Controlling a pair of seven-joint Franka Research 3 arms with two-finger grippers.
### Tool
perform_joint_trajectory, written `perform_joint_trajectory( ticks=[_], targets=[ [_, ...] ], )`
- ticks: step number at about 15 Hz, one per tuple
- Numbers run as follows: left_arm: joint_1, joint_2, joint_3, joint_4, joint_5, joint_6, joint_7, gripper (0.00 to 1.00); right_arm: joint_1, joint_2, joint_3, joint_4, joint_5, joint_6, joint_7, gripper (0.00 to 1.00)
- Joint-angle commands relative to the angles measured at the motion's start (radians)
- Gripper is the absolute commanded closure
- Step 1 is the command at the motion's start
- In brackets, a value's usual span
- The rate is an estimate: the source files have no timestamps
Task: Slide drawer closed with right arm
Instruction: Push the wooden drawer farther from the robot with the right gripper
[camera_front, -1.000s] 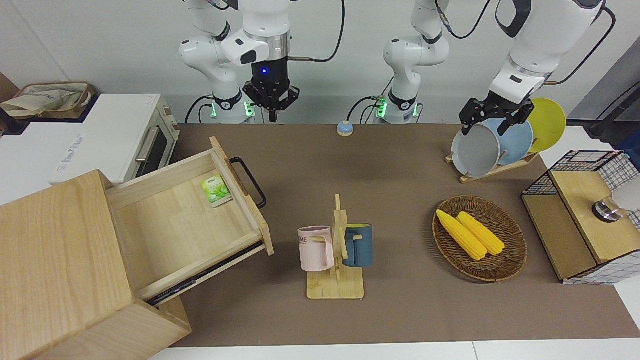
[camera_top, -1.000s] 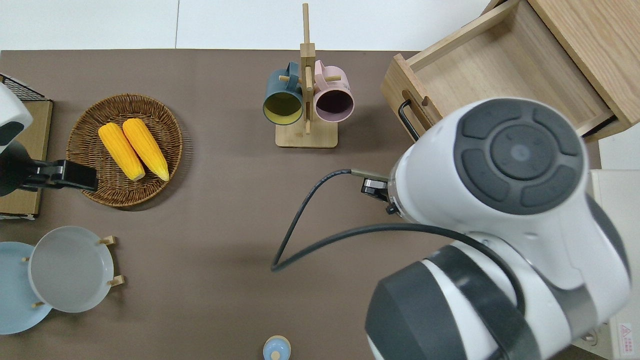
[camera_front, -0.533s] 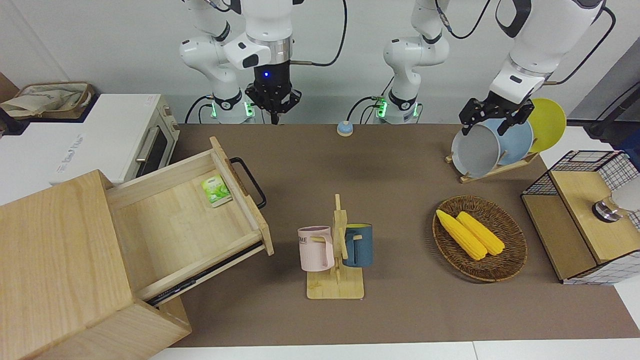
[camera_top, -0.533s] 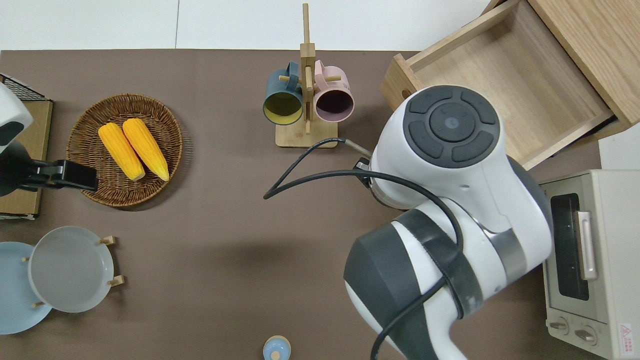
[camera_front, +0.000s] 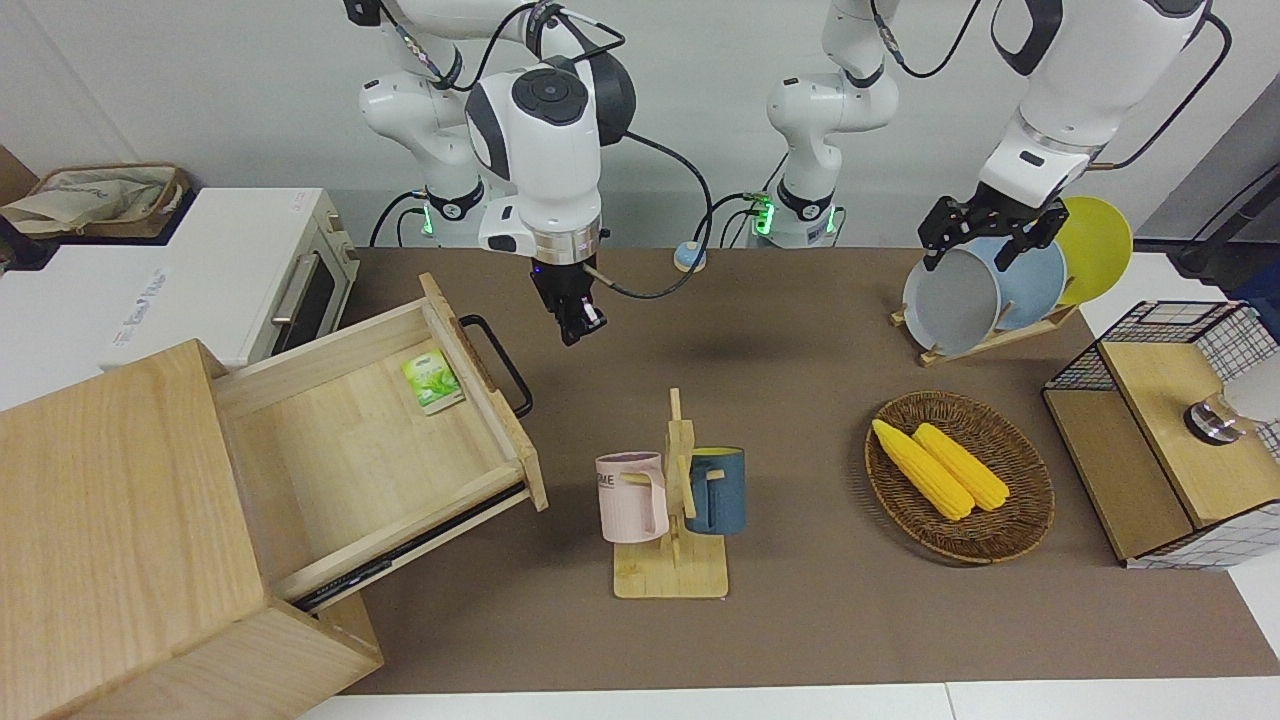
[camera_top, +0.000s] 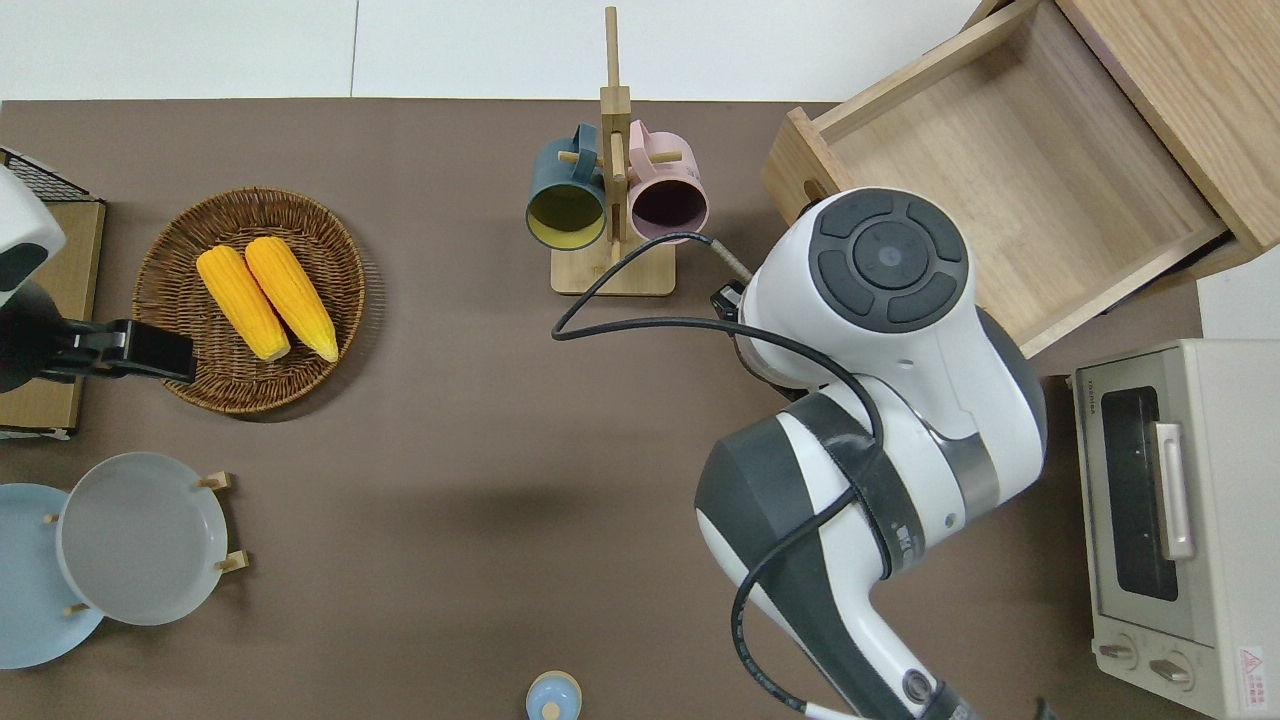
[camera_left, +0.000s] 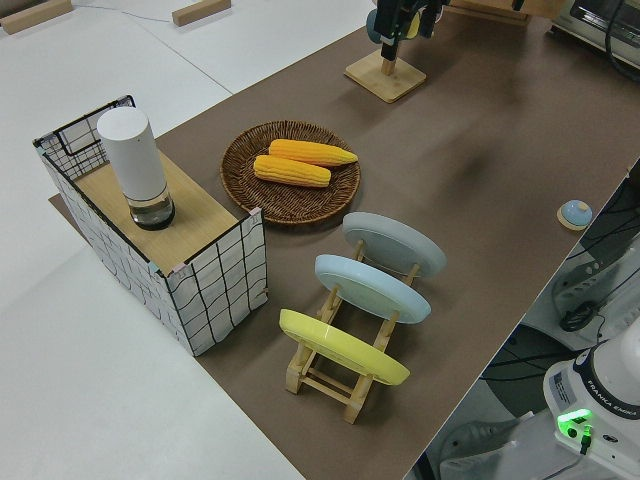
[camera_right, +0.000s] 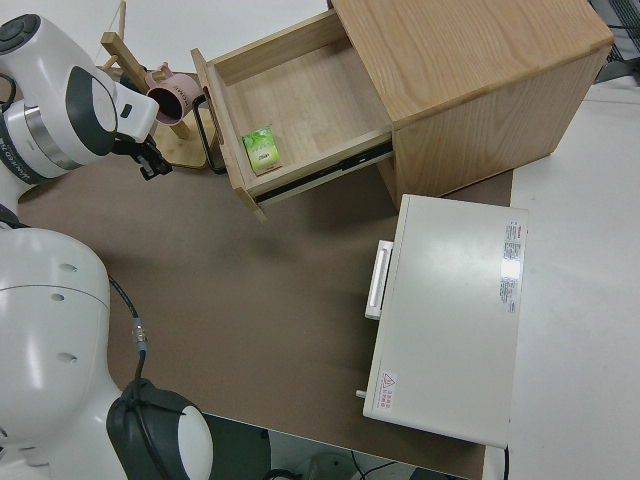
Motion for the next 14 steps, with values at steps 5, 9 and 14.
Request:
perform_joint_trajectory(
  ticks=[5, 9, 14],
  targets=[
    [0.004, 0.011, -0.006, 0.026, 0.017, -0.02, 0.01, 0.01, -0.023, 0.057, -0.026, -0.005, 0.008, 0.053, 0.036, 1.0],
    [0.004, 0.011, -0.006, 0.024, 0.017, -0.02, 0.01, 0.01, -0.042, 0.077, -0.028, 0.001, -0.001, 0.053, 0.004, 1.0],
    [0.004, 0.011, -0.006, 0.026, 0.017, -0.02, 0.01, 0.01, -0.082, 0.088, -0.028, 0.025, -0.038, 0.055, -0.02, 1.0]
  ],
)
